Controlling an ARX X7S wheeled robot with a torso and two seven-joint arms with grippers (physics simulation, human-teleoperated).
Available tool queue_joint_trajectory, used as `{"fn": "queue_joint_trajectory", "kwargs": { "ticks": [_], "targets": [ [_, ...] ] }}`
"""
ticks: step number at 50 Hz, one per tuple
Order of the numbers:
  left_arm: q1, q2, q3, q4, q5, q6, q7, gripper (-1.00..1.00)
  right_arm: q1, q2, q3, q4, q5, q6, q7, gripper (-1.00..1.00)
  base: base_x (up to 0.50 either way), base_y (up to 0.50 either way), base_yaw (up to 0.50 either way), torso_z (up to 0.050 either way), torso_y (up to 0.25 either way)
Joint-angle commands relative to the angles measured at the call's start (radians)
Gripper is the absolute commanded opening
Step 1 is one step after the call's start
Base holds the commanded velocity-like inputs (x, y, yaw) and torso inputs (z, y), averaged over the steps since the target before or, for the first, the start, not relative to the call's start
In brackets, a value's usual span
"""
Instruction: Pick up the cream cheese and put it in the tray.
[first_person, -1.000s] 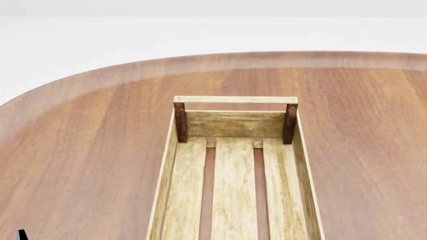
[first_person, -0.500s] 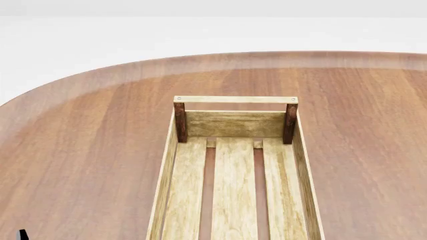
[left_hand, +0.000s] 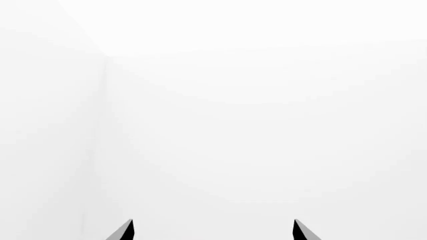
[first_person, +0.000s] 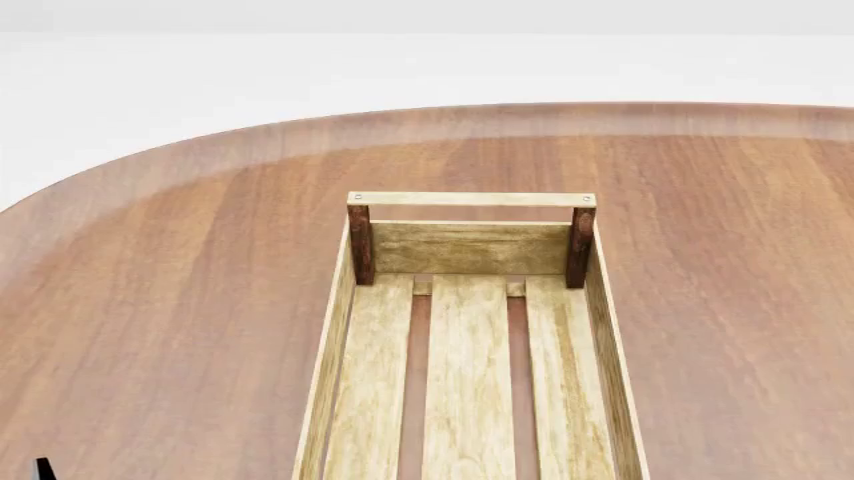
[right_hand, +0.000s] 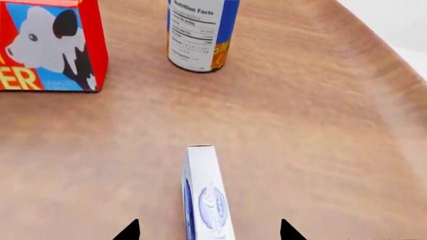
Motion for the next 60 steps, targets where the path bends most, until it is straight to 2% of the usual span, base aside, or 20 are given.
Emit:
{"fn": "queue_joint_trajectory", "kwargs": {
  "ticks": [1,16,19,20,24,37,54,60],
  "targets": [
    [-0.001,-0.001,0.001,-0.003,0.001,0.003,-0.004,1.0,0.039,0.005,0.0,0.102,-0.01,-0.041,-0.02,1.0,0.0,0.0,0.0,0.0,0.0],
    [-0.004,-0.002,0.003,-0.003,0.003,-0.003,-0.008,1.0,0.054,0.007,0.003,0.143,-0.007,-0.06,-0.037,1.0,0.0,0.0,0.0,0.0,0.0],
    [-0.003,-0.002,0.003,0.0,0.005,-0.006,-0.009,1.0,0.045,0.002,0.002,0.127,0.01,-0.077,-0.088,1.0,0.0,0.0,0.0,0.0,0.0],
    [-0.002,-0.002,0.003,0.0,0.006,-0.006,-0.009,1.0,0.044,0.002,0.0,0.124,0.005,-0.073,-0.078,-1.0,0.0,0.0,0.0,0.0,0.0],
    [0.0,-0.002,0.002,0.004,0.008,-0.008,-0.011,1.0,0.04,-0.006,-0.003,0.112,0.022,-0.09,-0.131,-1.0,0.0,0.0,0.0,0.0,0.0],
    [-0.003,-0.005,0.003,-0.003,0.005,-0.004,-0.014,1.0,-0.099,-0.025,-0.078,-0.216,0.015,-0.082,-0.208,-1.0,0.0,0.0,0.0,0.0,0.0],
    [-0.005,-0.008,0.004,-0.005,0.004,-0.002,-0.017,1.0,-0.288,-0.017,-0.123,-0.661,-0.004,-0.048,-0.168,-1.0,0.0,0.0,0.0,0.0,0.0],
    [-0.005,-0.009,0.003,-0.007,0.003,0.001,-0.019,1.0,-0.327,-0.014,-0.123,-0.744,0.002,-0.045,-0.161,-1.0,0.0,0.0,0.0,0.0,0.0]
  ]
}}
